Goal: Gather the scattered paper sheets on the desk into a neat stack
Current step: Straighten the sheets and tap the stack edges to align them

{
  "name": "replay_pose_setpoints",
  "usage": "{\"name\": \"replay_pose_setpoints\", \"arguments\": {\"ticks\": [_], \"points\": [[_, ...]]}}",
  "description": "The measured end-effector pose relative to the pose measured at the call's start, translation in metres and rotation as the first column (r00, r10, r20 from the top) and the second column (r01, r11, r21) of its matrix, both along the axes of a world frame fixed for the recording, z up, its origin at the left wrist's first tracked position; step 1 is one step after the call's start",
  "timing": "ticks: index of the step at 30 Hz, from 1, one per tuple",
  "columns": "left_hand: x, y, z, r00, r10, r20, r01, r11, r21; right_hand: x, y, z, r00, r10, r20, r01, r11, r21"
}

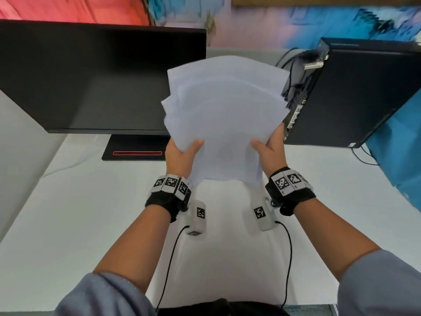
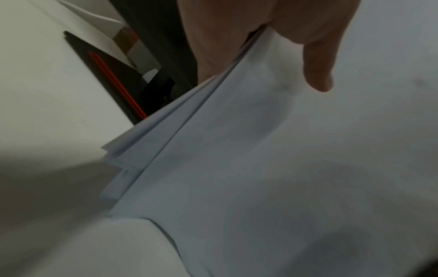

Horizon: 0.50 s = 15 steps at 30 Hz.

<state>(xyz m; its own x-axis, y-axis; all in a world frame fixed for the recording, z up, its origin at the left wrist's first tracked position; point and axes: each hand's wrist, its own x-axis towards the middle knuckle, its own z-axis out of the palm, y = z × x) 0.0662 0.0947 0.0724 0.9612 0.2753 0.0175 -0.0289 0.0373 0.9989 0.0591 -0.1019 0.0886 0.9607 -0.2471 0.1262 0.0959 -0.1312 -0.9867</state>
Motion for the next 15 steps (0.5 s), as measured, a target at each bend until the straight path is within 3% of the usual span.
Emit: {"name": "replay_pose_setpoints", "arguments": {"ticks": [4, 7, 11, 15], "points": [[0.003, 0.006, -0.004, 0.996, -0.024, -0.086, 0.011, 0.989, -0.150, -0.002, -0.005, -0.012, 0.997, 0.048, -0.065, -0.046, 0.999, 0.025], [0.009, 0.011, -0.006, 0.991, -0.055, -0.121, 0.042, 0.993, -0.107, 0.007, -0.010, -0.012, 0.994, 0.039, -0.102, -0.034, 0.998, 0.046], [0.022, 0.003, -0.002, 0.984, -0.008, -0.176, -0.013, 0.993, -0.115, 0.022, -0.003, -0.006, 0.997, 0.051, -0.065, -0.053, 0.998, -0.018], [0.028, -0.001, 0.007, 0.995, 0.008, -0.099, -0.021, 0.992, -0.127, 0.028, -0.004, -0.003, 0.999, 0.000, 0.033, 0.000, 1.000, -0.008]]}}
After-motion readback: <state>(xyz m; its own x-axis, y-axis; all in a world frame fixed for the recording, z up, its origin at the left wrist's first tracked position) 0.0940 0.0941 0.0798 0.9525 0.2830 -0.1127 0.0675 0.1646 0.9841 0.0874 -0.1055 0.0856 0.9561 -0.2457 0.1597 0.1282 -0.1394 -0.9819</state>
